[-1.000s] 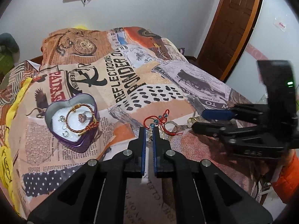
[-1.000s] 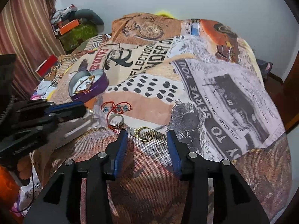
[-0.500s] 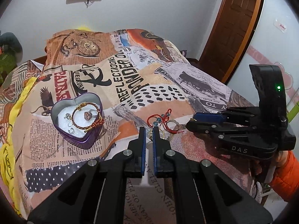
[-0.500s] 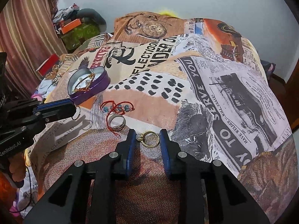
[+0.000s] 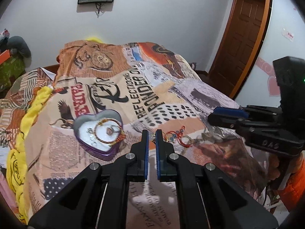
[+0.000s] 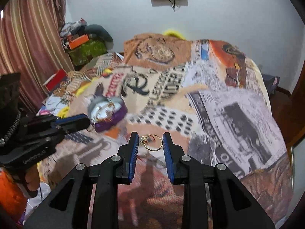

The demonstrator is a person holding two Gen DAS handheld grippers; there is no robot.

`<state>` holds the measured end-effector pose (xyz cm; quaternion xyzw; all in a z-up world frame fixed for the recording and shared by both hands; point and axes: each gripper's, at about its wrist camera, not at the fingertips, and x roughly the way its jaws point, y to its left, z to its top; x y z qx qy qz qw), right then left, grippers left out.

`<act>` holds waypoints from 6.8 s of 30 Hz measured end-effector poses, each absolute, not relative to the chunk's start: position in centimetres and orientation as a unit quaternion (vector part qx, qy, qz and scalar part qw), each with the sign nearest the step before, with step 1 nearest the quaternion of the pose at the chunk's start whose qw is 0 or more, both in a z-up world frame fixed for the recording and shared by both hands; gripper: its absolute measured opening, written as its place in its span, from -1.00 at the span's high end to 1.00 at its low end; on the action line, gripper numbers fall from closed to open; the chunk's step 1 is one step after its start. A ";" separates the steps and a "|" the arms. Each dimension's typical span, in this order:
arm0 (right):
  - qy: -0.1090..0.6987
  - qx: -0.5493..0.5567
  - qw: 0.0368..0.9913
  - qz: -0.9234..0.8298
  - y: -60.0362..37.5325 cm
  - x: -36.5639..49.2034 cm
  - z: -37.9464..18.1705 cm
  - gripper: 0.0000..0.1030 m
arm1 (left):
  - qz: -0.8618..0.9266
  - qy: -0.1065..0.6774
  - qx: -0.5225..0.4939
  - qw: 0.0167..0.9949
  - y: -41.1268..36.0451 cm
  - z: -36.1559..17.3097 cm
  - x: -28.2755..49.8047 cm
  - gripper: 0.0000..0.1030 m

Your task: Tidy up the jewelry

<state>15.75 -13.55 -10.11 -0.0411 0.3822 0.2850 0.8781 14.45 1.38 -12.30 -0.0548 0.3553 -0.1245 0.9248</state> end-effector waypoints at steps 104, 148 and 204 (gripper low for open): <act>0.404 -0.035 0.858 0.315 -4.4 20.3 -9.2 0.39 | -0.022 0.339 -0.049 0.939 10.5 -10.6 14.7 0.25; 0.457 -0.088 0.841 0.276 -11.5 17.1 -14.9 0.21 | -0.124 0.421 -0.027 0.898 0.4 -16.7 15.7 0.23; 0.456 -0.036 0.852 0.255 -17.8 15.8 -14.7 0.61 | -0.141 0.429 -0.019 0.892 -3.7 -17.0 20.0 0.86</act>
